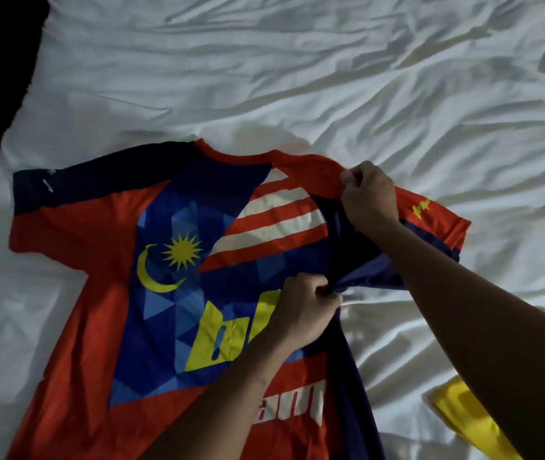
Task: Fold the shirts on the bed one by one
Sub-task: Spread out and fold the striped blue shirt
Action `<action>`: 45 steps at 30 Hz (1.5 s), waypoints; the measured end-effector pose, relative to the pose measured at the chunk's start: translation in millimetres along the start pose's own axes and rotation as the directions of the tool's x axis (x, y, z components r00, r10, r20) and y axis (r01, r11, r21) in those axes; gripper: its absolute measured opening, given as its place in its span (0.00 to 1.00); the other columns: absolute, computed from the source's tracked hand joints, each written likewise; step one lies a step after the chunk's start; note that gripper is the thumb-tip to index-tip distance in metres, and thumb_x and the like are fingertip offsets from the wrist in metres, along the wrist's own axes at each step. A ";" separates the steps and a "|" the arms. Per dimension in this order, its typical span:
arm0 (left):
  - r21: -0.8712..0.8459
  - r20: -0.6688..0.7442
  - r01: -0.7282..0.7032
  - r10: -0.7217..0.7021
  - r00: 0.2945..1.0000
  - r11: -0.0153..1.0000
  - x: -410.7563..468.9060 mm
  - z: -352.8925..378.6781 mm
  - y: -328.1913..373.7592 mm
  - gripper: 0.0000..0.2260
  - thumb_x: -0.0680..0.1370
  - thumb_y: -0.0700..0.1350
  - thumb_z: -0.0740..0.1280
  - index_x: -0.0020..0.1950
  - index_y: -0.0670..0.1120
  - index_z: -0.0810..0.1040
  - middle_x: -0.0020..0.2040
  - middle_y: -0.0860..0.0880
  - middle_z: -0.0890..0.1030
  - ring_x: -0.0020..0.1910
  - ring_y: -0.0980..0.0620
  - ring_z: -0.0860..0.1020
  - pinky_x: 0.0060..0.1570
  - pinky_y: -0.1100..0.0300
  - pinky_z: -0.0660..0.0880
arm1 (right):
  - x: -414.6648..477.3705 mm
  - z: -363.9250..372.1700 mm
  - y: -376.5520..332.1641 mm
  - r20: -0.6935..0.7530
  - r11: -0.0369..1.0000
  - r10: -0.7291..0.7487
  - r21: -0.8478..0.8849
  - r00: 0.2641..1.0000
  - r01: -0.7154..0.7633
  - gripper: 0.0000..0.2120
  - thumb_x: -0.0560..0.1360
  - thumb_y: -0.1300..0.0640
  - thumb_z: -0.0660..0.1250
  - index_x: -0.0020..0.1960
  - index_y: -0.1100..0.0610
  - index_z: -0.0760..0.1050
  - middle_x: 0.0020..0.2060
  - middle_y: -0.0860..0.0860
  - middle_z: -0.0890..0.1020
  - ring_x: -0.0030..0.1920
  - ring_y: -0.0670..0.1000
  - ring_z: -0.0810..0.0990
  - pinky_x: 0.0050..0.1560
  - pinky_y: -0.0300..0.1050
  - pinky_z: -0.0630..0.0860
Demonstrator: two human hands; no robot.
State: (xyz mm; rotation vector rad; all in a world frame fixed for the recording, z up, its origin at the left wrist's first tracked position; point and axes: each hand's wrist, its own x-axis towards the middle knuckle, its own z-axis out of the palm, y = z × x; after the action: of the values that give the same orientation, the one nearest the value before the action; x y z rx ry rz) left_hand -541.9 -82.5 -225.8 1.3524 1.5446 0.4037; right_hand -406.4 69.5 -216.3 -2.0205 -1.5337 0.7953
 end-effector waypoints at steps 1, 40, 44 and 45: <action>-0.077 -0.004 0.008 -0.009 1.000 0.997 -3.1 -8.5 -1.0 0.20 0.76 0.43 0.72 0.30 0.42 0.65 0.25 0.45 0.67 0.28 0.46 0.67 0.32 0.51 0.65 | -1.5 1.9 -9.8 -0.009 1.000 -0.012 0.026 1.000 0.012 0.09 0.84 0.52 0.61 0.53 0.56 0.76 0.50 0.51 0.79 0.48 0.51 0.77 0.48 0.46 0.74; -0.414 -0.061 0.237 -0.287 0.956 0.879 -6.9 -100.1 -132.3 0.14 0.78 0.39 0.71 0.36 0.45 0.69 0.39 0.46 0.73 0.39 0.48 0.75 0.42 0.42 0.83 | -420.7 45.4 -4.9 0.210 0.882 0.133 -0.471 0.969 -0.019 0.12 0.82 0.41 0.57 0.60 0.47 0.66 0.39 0.43 0.76 0.34 0.45 0.77 0.34 0.43 0.73; -0.380 -0.140 0.207 -0.277 0.951 0.902 -11.1 -93.2 -129.4 0.08 0.76 0.43 0.70 0.42 0.45 0.73 0.40 0.47 0.71 0.41 0.50 0.70 0.39 0.55 0.72 | -454.1 41.7 -13.0 0.290 0.851 0.183 -0.526 0.939 -0.003 0.09 0.83 0.45 0.54 0.59 0.48 0.64 0.43 0.44 0.78 0.43 0.52 0.83 0.38 0.48 0.71; -0.390 -0.151 0.197 -0.273 0.950 0.900 -21.5 -93.8 -121.5 0.10 0.78 0.44 0.70 0.40 0.45 0.72 0.40 0.46 0.73 0.40 0.50 0.71 0.40 0.55 0.71 | -463.9 45.0 -14.6 0.307 0.851 0.184 -0.526 0.934 0.005 0.07 0.83 0.47 0.54 0.59 0.48 0.64 0.44 0.45 0.78 0.44 0.53 0.83 0.38 0.49 0.72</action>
State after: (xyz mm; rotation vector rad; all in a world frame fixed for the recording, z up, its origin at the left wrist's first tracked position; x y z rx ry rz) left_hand -688.7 -107.5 -268.5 0.8381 1.6749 0.6592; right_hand -542.2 -373.5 -164.0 -2.4513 -2.0442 0.8795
